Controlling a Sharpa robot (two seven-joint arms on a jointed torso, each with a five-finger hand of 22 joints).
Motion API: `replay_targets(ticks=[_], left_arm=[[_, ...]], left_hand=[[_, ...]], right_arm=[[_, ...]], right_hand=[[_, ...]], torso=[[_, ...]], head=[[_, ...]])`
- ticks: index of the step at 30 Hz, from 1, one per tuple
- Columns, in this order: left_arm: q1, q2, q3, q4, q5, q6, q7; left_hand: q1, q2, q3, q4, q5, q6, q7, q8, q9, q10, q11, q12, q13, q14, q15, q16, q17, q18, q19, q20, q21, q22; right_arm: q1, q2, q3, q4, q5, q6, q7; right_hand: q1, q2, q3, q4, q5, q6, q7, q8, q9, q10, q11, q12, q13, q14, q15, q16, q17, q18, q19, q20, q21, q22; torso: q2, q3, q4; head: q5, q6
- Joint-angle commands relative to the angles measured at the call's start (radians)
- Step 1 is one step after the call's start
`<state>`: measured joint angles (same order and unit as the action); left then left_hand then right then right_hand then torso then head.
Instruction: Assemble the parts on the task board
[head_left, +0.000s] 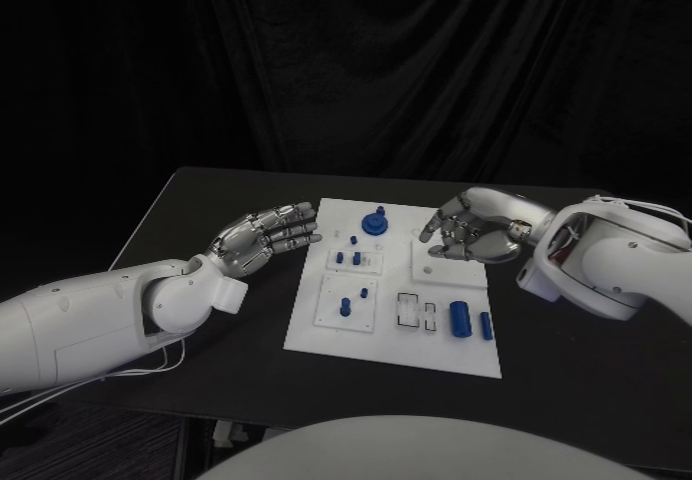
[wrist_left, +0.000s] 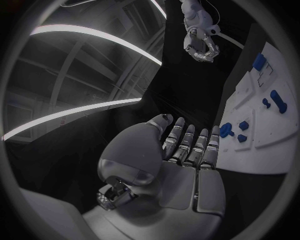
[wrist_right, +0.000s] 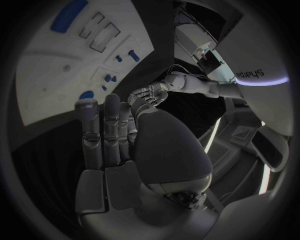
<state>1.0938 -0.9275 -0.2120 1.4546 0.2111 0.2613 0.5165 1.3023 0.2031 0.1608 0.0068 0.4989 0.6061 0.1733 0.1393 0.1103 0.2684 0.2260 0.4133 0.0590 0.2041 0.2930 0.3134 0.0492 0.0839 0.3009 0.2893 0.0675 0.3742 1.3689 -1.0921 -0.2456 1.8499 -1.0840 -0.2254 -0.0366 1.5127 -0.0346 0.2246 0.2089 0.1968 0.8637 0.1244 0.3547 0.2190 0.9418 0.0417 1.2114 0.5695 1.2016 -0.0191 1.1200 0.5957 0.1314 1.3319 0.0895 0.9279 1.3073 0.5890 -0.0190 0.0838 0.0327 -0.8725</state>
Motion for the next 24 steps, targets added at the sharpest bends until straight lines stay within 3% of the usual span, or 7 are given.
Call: replay_targets(ticks=[1,7,12,16,18,21,24], left_arm=[[0.005,0.013,0.001,0.006,-0.015,-0.019,0.047],[0.006,0.024,0.001,0.006,-0.017,-0.003,0.024],[0.006,0.032,0.001,-0.001,-0.018,0.007,0.01],[0.006,0.033,0.001,-0.005,-0.018,0.011,0.004],[0.006,0.034,0.001,-0.007,-0.018,0.013,0.002],[0.006,0.035,0.001,-0.009,-0.018,0.016,0.0],[0.005,0.038,0.001,-0.012,-0.018,0.02,-0.001]], left_hand=[[-0.006,-0.007,0.01,-0.001,0.005,0.003,0.021,0.004,0.0,0.007,-0.002,0.0,0.0,-0.005,-0.009,-0.004,-0.001,-0.012,-0.008,-0.001,-0.005,-0.004],[-0.008,-0.007,0.014,0.0,0.005,-0.003,0.022,0.002,-0.001,0.003,-0.001,-0.003,-0.001,-0.008,-0.009,-0.005,-0.002,-0.011,-0.008,0.0,-0.005,-0.003],[-0.015,-0.005,0.019,0.004,0.004,-0.002,0.022,0.003,-0.001,0.006,-0.002,0.001,0.0,-0.003,-0.005,0.003,0.0,-0.011,0.003,0.003,-0.002,0.006],[-0.017,-0.005,0.022,0.006,0.004,0.0,0.022,0.004,-0.001,0.008,-0.002,0.003,0.0,0.0,-0.005,0.007,0.0,-0.011,0.007,0.003,0.0,0.008],[-0.017,-0.005,0.022,0.006,0.004,0.0,0.022,0.004,-0.001,0.008,-0.002,0.003,0.0,0.0,-0.005,0.007,0.0,-0.011,0.007,0.003,0.0,0.008],[-0.017,-0.004,0.023,0.006,0.004,0.001,0.021,0.004,-0.001,0.009,-0.001,0.004,0.0,0.0,-0.005,0.006,0.0,-0.011,0.009,0.003,0.001,0.009],[-0.017,-0.004,0.023,0.006,0.004,0.001,0.021,0.004,-0.001,0.009,-0.001,0.004,0.0,0.0,-0.005,0.006,0.0,-0.011,0.009,0.003,0.001,0.009]], right_arm=[[-0.024,-0.055,-0.002,0.03,0.281,0.1,-0.124],[-0.076,-0.101,-0.003,0.044,0.231,0.052,-0.221],[-0.115,-0.103,-0.003,0.04,0.167,0.023,-0.288],[-0.132,-0.096,-0.003,0.039,0.088,0.018,-0.349],[-0.137,-0.092,-0.003,0.039,0.049,0.024,-0.383],[-0.141,-0.084,-0.003,0.04,-0.011,0.039,-0.437],[-0.143,-0.076,-0.003,0.038,-0.049,0.049,-0.473]], right_hand=[[-0.04,-0.003,-0.024,0.036,-0.003,-0.019,-0.009,0.056,0.026,0.119,-0.006,0.117,0.2,0.088,-0.007,0.102,0.175,-0.037,0.063,-0.008,0.146,0.142],[-0.174,-0.009,-0.099,0.082,0.038,-0.049,-0.011,0.107,0.046,0.221,-0.005,0.188,0.351,0.15,-0.011,0.164,0.289,-0.042,0.086,-0.013,0.193,0.146],[-0.249,-0.011,-0.148,0.079,0.038,-0.061,-0.02,0.148,0.058,0.259,-0.013,0.199,0.41,0.139,-0.019,0.097,0.208,-0.022,0.061,-0.02,0.09,0.113],[-0.298,-0.015,-0.189,0.076,0.038,-0.023,-0.05,0.28,0.127,0.627,-0.038,0.359,0.998,0.275,-0.039,0.289,0.612,-0.035,0.096,-0.038,0.153,0.13],[-0.332,-0.009,-0.203,0.075,0.039,-0.044,-0.064,0.362,0.186,0.629,-0.056,0.359,1.001,0.319,-0.054,0.368,0.779,-0.053,0.132,-0.052,0.245,0.159],[-0.378,-0.006,-0.214,0.081,0.038,-0.045,-0.074,0.396,0.212,0.629,-0.062,0.359,1.001,0.354,-0.063,0.424,0.91,-0.071,0.164,-0.062,0.347,0.185],[-0.426,-0.002,-0.219,0.082,0.035,-0.044,-0.081,0.408,0.226,0.629,-0.067,0.359,1.001,0.358,-0.068,0.432,0.928,-0.082,0.182,-0.068,0.407,0.199]], torso=[[0.001,-0.0009,0.0019],[-0.001,-0.0002,-0.0045],[0.0,-0.0086,-0.0029],[0.002,-0.0081,0.0008],[0.002,-0.0078,0.0015],[0.002,-0.0074,0.0045],[0.001,-0.0068,0.0028]], head=[[-0.006,0.0],[-0.011,0.0],[-0.037,0.0],[-0.055,0.0],[-0.061,0.0],[-0.069,0.0],[-0.069,0.0]])
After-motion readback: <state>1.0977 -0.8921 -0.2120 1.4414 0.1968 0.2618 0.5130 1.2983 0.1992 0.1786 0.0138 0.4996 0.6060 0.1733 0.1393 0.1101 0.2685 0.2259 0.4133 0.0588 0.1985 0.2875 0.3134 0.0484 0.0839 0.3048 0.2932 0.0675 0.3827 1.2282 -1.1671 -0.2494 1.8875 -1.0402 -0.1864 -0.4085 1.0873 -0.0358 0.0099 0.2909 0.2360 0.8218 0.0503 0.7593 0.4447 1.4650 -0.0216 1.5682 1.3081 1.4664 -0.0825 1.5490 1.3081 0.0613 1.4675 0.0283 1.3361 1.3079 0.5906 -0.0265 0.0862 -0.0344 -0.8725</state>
